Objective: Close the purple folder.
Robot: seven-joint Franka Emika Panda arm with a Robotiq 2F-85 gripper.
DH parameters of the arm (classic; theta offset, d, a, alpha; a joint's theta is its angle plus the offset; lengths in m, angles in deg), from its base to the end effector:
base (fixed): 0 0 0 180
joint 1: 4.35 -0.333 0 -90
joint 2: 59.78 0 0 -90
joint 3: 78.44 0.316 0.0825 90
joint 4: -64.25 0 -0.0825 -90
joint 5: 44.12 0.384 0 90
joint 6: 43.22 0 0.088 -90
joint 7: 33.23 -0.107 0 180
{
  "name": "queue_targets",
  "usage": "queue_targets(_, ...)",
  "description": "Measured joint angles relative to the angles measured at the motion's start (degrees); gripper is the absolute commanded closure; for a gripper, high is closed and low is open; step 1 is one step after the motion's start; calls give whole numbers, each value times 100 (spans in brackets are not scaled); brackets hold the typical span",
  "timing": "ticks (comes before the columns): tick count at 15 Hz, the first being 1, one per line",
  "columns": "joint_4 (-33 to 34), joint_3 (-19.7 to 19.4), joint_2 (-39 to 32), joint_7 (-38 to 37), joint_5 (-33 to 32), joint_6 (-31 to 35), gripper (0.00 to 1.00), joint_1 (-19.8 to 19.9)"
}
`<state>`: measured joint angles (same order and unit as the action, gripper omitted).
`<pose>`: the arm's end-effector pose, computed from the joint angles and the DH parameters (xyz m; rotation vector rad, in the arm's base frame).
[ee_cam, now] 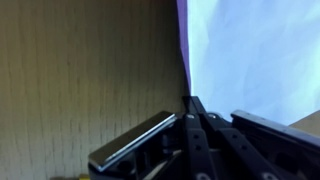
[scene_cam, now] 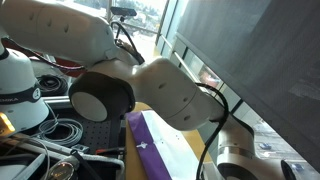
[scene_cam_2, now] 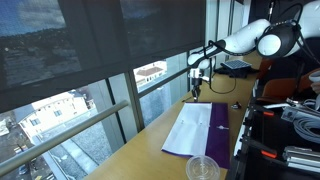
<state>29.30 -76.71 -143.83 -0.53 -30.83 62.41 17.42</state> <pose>0.7171 -0.2550 0.0478 -2.8098 -0.1522 0.1366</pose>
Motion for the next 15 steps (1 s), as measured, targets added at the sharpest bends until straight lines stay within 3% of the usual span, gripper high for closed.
queue_targets(6, 228, -5, 143, -396, 22, -5, 100, -28)
queue_targets(15, 417, -466, 1544, -1077, -535, -596, 100, -675)
